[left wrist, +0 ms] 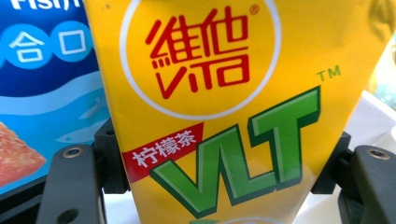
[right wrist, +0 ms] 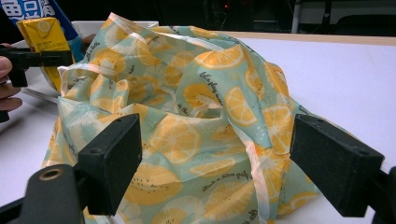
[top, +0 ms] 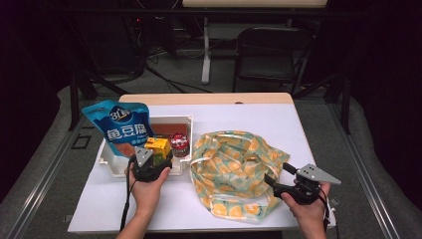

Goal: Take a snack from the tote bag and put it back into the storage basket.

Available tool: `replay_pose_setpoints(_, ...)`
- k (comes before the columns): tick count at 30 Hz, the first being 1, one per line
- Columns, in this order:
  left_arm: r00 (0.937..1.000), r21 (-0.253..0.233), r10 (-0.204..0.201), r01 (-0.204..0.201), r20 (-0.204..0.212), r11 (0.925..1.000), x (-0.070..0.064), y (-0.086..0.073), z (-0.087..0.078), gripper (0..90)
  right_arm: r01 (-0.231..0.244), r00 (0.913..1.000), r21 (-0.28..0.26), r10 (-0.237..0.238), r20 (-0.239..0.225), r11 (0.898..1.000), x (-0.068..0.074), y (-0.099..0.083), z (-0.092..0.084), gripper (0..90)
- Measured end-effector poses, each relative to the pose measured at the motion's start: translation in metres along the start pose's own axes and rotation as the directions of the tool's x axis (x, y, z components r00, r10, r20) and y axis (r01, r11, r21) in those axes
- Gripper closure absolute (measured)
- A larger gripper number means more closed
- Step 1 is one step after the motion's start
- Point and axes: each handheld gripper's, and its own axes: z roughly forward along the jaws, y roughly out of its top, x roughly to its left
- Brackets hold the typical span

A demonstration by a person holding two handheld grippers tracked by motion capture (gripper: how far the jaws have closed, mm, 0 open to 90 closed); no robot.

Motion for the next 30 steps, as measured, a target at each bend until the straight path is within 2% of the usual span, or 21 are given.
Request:
replay_pose_setpoints(4, 1.0, 0.011, 0.006, -0.006, -0.006, 0.9999, -0.006, -0.004, 0.002, 28.4, 0.003, 1.0, 0.01, -0.003, 0.0, 1.0, 0.0, -0.001, 0.002, 17.1)
replay_pose_setpoints(8, 0.9993, 0.028, 0.009, -0.008, -0.037, 0.9996, -0.007, -0.008, 0.005, 28.4, 0.006, 1.0, 0.01, -0.006, 0.0, 1.0, 0.0, -0.001, 0.001, 17.2)
replay_pose_setpoints(12, 0.9974, 0.023, -0.001, 0.002, -0.072, 0.9997, -0.009, -0.009, 0.008, 28.1, 0.006, 1.0, 0.013, -0.006, -0.001, 1.0, -0.001, -0.001, 0.002, 17.4)
replay_pose_setpoints(16, 0.9939, 0.007, 0.001, 0.0, -0.11, 1.0, -0.012, -0.011, 0.011, 28.0, 0.002, 1.0, 0.014, -0.002, -0.001, 1.0, -0.001, -0.002, 0.004, 17.5)
replay_pose_setpoints(21, 0.9887, 0.029, -0.005, 0.01, -0.15, 0.9995, -0.012, -0.012, 0.014, 28.0, 0.007, 1.0, 0.018, -0.007, 0.001, 1.0, -0.002, -0.003, 0.004, 17.6)
replay_pose_setpoints(22, 0.9882, 0.032, -0.007, 0.012, -0.153, 0.9994, -0.012, -0.013, 0.014, 28.0, 0.003, 1.0, 0.013, -0.003, 0.004, 1.0, -0.002, -0.003, 0.005, 17.6)
replay_pose_setpoints(26, 0.9907, 0.05, 0.028, -0.021, -0.133, 0.9985, -0.015, -0.014, 0.011, 27.0, -0.002, 1.0, 0.019, 0.002, 0.008, 1.0, -0.004, -0.004, 0.005, 17.9)
replay_pose_setpoints(30, 0.9941, 0.057, 0.019, -0.013, -0.106, 0.9983, -0.014, -0.015, 0.008, 24.6, -0.001, 1.0, 0.02, 0.001, 0.009, 1.0, -0.003, -0.005, 0.006, 18.0)
